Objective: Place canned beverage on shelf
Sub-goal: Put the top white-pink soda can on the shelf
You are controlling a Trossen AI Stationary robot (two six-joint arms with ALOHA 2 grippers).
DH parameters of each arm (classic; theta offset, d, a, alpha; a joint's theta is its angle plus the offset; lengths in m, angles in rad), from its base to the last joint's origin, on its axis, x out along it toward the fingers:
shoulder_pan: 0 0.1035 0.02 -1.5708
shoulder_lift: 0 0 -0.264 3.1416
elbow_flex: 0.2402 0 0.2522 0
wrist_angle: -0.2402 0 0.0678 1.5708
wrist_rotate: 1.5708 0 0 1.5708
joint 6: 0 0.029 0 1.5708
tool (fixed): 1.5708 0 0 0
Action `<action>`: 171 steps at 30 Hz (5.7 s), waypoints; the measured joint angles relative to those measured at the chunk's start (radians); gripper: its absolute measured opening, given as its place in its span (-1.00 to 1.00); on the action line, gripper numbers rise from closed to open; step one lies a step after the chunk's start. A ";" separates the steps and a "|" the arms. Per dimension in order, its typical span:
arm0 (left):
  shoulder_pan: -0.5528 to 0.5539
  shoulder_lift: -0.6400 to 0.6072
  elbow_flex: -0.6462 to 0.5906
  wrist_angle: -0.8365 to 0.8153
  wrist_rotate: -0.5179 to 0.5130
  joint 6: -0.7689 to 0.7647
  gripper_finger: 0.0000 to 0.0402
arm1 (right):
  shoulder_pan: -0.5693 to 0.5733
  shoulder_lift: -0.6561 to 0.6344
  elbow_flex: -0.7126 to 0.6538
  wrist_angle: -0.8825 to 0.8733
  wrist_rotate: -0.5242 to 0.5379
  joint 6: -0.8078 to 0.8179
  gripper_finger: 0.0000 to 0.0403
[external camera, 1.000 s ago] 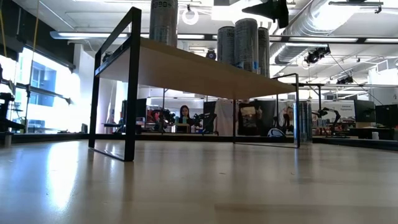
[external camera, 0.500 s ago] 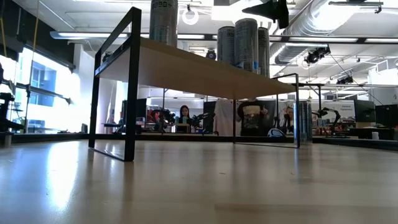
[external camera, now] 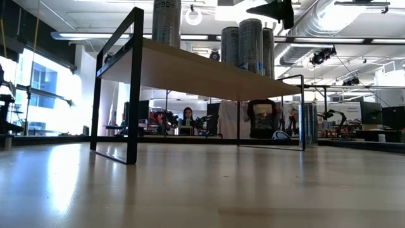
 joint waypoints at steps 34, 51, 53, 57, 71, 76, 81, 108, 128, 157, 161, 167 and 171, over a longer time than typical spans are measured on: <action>0.011 0.082 0.000 -0.059 0.019 0.021 0.29 | 0.000 0.000 0.000 -0.009 -0.001 -0.003 0.74; 0.019 0.082 0.000 -0.057 0.014 -0.221 0.16 | 0.000 0.000 0.000 -0.008 0.000 0.008 0.74; 0.020 0.082 0.000 -0.057 0.007 -0.260 0.16 | 0.000 0.000 0.000 -0.008 0.000 0.008 0.74; 0.023 0.082 0.000 -0.055 -0.002 -0.304 0.16 | 0.000 0.000 0.000 -0.008 0.000 0.008 0.74; 0.023 0.083 0.000 0.051 -0.094 -0.264 0.16 | 0.000 0.000 0.000 -0.008 0.000 0.008 0.74; 0.035 0.084 0.000 0.108 -0.088 -0.251 0.16 | 0.000 0.000 0.000 -0.008 0.000 0.008 0.74; 0.053 0.114 0.000 0.131 -0.092 -0.235 0.16 | 0.000 0.000 0.000 -0.008 0.000 0.008 0.74; 0.143 0.194 -0.002 0.349 -0.041 -0.136 0.16 | 0.000 0.000 0.000 -0.007 0.000 0.034 0.74; 0.142 0.208 0.000 0.374 -0.041 -0.136 0.16 | 0.000 0.000 0.000 -0.007 0.000 0.057 0.74; 0.143 0.208 0.000 0.376 -0.051 -0.135 0.20 | 0.000 0.000 0.000 -0.008 -0.001 0.057 0.74; 0.143 0.208 0.000 0.375 -0.052 -0.136 0.24 | 0.000 0.000 0.000 -0.008 0.000 0.057 0.74; 0.143 0.208 0.000 0.375 -0.053 -0.136 0.30 | 0.000 0.000 0.000 -0.008 -0.001 0.057 0.74; 0.143 0.208 0.002 0.382 -0.052 -0.136 0.34 | 0.000 0.000 0.000 -0.008 -0.001 0.057 0.74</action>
